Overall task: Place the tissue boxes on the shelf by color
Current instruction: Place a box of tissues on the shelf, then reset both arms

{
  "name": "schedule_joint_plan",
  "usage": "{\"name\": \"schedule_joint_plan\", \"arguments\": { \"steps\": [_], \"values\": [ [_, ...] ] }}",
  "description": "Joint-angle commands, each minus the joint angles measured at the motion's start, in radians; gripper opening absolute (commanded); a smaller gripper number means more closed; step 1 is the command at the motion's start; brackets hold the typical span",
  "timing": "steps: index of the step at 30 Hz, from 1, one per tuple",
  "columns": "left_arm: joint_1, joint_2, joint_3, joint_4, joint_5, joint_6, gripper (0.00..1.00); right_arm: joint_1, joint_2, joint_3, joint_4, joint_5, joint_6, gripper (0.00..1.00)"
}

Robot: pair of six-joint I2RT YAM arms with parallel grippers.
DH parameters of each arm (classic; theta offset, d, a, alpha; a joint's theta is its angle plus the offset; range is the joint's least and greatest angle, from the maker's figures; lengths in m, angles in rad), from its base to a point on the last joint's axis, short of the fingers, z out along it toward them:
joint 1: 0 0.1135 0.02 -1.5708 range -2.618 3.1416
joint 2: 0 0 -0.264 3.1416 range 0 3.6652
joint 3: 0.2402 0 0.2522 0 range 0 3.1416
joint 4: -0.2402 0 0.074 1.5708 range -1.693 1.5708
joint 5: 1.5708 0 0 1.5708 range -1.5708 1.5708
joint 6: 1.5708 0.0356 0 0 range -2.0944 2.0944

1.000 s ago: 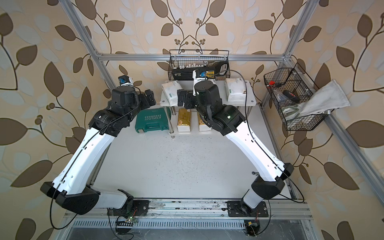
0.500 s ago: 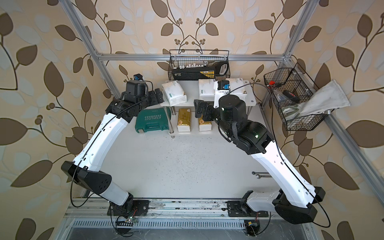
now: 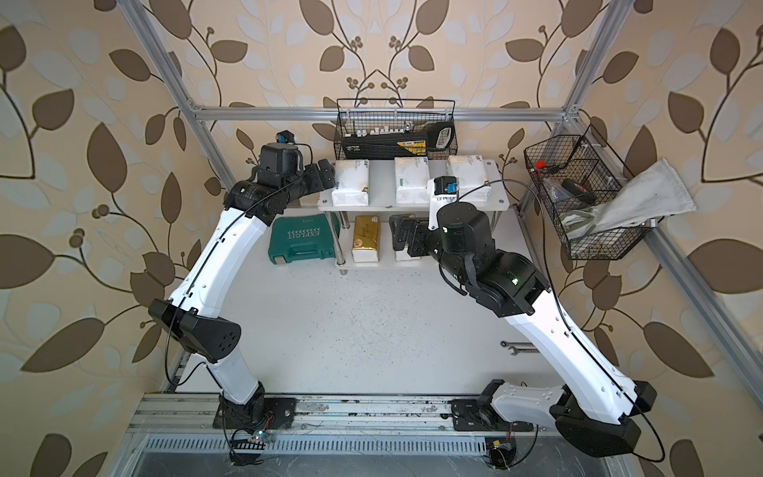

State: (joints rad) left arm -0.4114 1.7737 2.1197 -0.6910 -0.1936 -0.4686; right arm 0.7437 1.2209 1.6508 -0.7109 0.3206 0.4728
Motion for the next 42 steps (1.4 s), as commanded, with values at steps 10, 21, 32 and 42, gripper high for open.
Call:
{"name": "schedule_joint_plan", "arguments": {
  "steps": [10,21,32,42],
  "values": [
    [0.012,-0.018,0.074,-0.023,0.004,0.041,0.99,-0.004,0.076,-0.01,0.034,-0.161,0.038,0.99],
    [0.026,-0.222,-0.078,-0.021,-0.069,0.072,0.99,-0.006,0.135,0.051,0.083,-0.244,0.061,0.99],
    [0.027,-0.611,-0.623,0.104,-0.171,0.101,0.99,-0.087,-0.151,-0.228,0.088,-0.033,-0.065,0.99],
    [0.026,-0.676,-0.908,0.15,-0.262,0.189,0.99,-0.286,-0.434,-0.547,0.178,0.227,-0.197,0.99]
  ]
}}
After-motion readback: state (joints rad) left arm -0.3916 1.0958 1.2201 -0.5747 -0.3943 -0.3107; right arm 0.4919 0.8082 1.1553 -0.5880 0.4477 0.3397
